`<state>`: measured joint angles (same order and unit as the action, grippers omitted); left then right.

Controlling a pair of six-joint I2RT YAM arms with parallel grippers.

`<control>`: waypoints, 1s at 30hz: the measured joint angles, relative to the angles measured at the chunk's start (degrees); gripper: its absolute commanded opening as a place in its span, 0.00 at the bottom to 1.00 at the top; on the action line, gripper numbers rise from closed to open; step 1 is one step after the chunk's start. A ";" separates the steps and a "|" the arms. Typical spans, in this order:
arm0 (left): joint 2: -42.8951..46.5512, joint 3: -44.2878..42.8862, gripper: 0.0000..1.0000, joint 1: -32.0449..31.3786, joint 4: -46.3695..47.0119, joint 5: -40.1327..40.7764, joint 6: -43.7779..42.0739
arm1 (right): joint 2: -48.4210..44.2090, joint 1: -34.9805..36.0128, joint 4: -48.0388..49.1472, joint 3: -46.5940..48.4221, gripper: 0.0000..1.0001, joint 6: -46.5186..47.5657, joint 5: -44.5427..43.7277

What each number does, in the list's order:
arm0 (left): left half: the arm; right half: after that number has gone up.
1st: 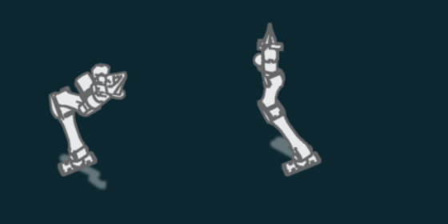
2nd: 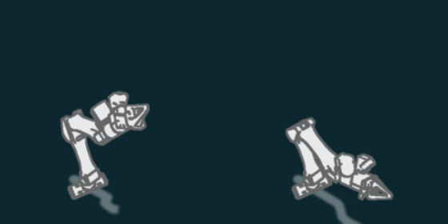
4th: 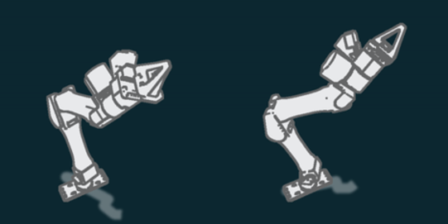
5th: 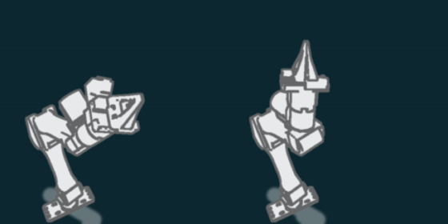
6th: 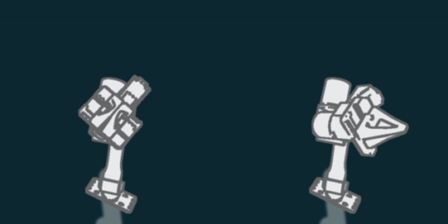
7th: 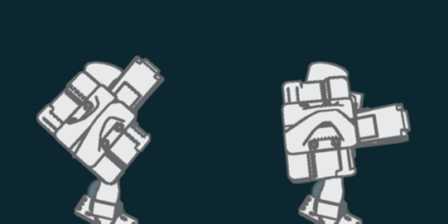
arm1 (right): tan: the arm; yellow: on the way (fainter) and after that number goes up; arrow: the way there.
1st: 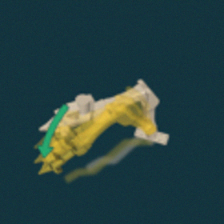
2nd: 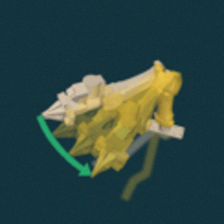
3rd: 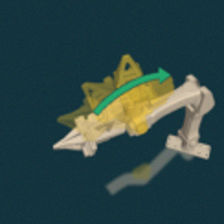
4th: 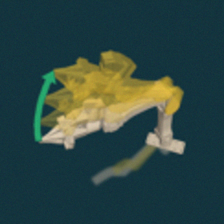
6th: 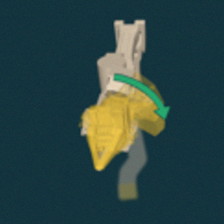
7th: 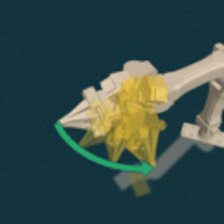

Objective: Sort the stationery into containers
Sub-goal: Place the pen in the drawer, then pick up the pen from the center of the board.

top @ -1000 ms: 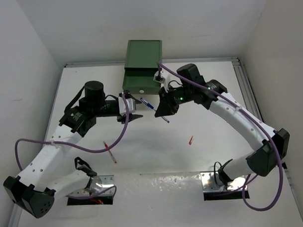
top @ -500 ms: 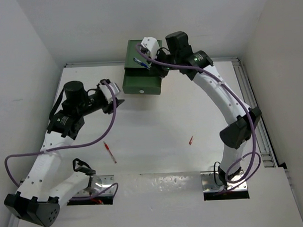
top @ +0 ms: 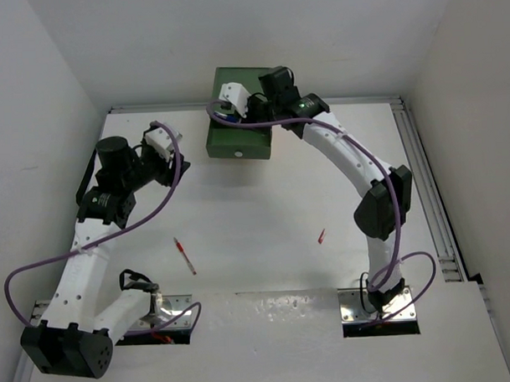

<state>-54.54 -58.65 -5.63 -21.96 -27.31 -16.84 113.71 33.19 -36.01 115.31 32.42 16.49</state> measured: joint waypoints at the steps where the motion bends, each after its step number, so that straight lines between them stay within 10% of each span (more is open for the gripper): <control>1: -0.04 0.13 0.61 0.24 -0.15 -0.13 0.33 | 0.61 0.00 0.48 0.00 0.05 0.35 0.00; 6: -0.11 0.94 0.63 1.25 -0.35 -0.83 1.38 | 3.37 -0.13 2.01 -0.17 0.13 1.86 -0.02; 14: -0.13 1.42 0.66 2.47 -1.64 -1.44 1.49 | 6.10 -0.44 3.58 -0.17 0.54 2.25 -0.09; 19: -1.07 1.27 0.63 3.41 -2.36 -4.74 -0.15 | 6.08 -0.31 4.42 -0.17 0.55 1.27 -0.13; 30: -14.91 -6.86 0.56 3.98 -40.26 -14.82 -50.88 | -7.98 -2.78 2.01 -7.04 0.66 -15.91 2.95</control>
<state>-69.45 -65.52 -1.65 -62.22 -42.13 -67.72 105.73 30.41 -34.00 108.27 16.51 19.44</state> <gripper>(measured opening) 0.567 0.602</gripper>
